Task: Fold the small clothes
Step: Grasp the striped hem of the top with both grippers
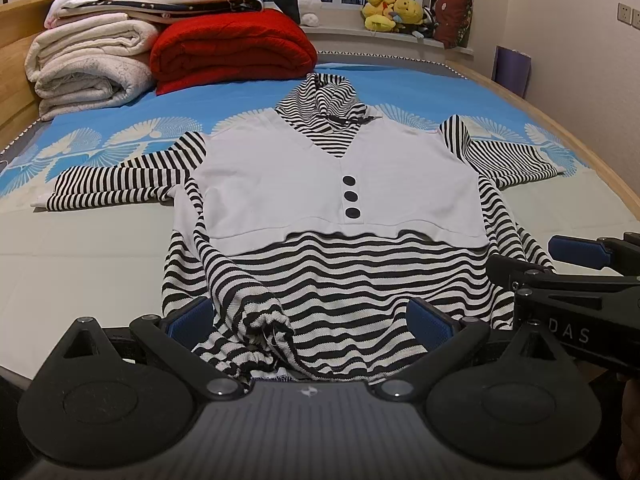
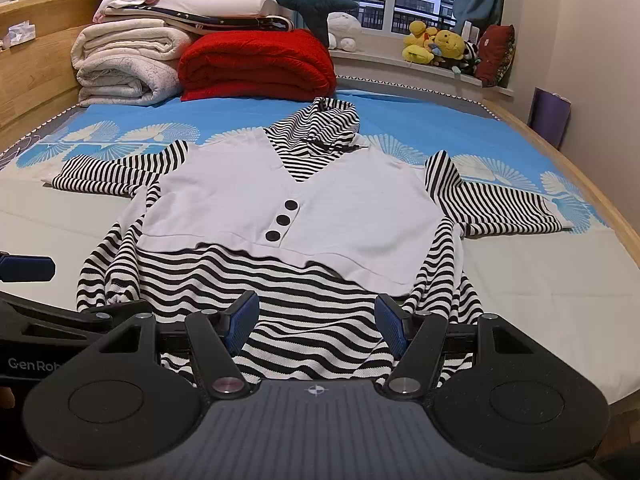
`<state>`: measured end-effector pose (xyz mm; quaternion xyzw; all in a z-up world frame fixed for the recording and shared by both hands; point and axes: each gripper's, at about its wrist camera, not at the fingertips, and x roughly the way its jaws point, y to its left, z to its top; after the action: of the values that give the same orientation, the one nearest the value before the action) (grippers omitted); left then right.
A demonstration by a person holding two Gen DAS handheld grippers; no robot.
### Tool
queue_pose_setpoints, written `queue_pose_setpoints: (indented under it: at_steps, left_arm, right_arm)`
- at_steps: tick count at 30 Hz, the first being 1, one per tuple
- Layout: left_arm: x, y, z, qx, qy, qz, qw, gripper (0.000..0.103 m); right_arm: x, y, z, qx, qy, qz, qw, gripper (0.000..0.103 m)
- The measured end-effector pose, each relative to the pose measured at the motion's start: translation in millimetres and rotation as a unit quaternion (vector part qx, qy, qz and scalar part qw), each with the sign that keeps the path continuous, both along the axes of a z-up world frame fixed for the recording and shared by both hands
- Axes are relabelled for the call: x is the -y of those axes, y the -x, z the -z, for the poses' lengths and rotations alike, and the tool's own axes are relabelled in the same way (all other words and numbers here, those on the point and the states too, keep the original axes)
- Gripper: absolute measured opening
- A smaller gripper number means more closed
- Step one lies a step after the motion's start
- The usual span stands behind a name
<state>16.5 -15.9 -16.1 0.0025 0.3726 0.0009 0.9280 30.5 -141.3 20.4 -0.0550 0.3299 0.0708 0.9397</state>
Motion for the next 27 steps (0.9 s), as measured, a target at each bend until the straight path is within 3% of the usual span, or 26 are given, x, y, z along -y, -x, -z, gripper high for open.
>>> queue_pose_setpoints:
  at_steps: [7,8,10,11,12,15,16,18,20,21,23,27]
  left_arm:
    - [-0.1,1.5,-7.2,0.016,-0.006,0.011,0.9998,0.102]
    - [-4.4,2.0,-12.8,0.024,-0.003,0.016,0.9996,0.102]
    - [-19.7,1.4,-28.9,0.044,0.013,0.034,0.9983,0.102]
    - [-27.4,-1.0,-36.7,0.054,0.020,0.049,0.9971,0.099]
    - [-35.1,-4.5,-45.4,0.066,0.020,0.071,0.9951,0.096]
    - [-53.9,-17.2,-61.2,0.103,-0.035,0.144,0.9836,0.069]
    - [-61.5,-22.8,-61.1,0.105,-0.049,0.155,0.9811,0.065]
    - [-82.6,-40.3,-50.9,0.079,-0.043,0.150,0.9846,0.052]
    - [-106.3,-62.4,-32.9,0.016,0.018,0.093,0.9954,0.052]
    - [-117.2,-72.8,-23.3,-0.019,0.062,0.063,0.9959,0.052]
    - [-130.7,-87.9,-1.9,-0.080,0.118,0.022,0.9896,0.052]
    - [-137.0,-106.7,27.1,-0.166,0.125,-0.025,0.9779,0.052]
  right_arm:
    - [3.9,-0.3,-5.6,0.017,-0.002,0.008,1.000,0.065]
    - [8.0,-3.0,-8.3,0.016,-0.009,0.006,1.000,0.063]
    - [20.1,-10.9,-17.8,0.022,-0.019,0.002,1.000,0.047]
    - [30.4,-17.3,-26.4,0.031,-0.016,0.003,0.999,0.035]
    - [40.3,-22.6,-34.2,0.042,-0.013,0.004,0.999,0.031]
    - [79.7,-42.9,-56.8,0.082,0.009,0.023,0.996,0.031]
    - [93.1,-50.6,-58.6,0.085,0.020,0.039,0.995,0.031]
    - [120.3,-66.1,-53.2,0.072,0.030,0.069,0.995,0.032]
    - [142.7,-78.2,-34.4,0.030,0.017,0.088,0.996,0.033]
    - [152.6,-86.9,-22.9,-0.009,-0.001,0.105,0.994,0.033]
    - [166.1,-98.2,-8.6,-0.053,-0.052,0.119,0.990,0.034]
    - [169.2,-116.5,24.0,-0.129,-0.074,0.133,0.980,0.034]
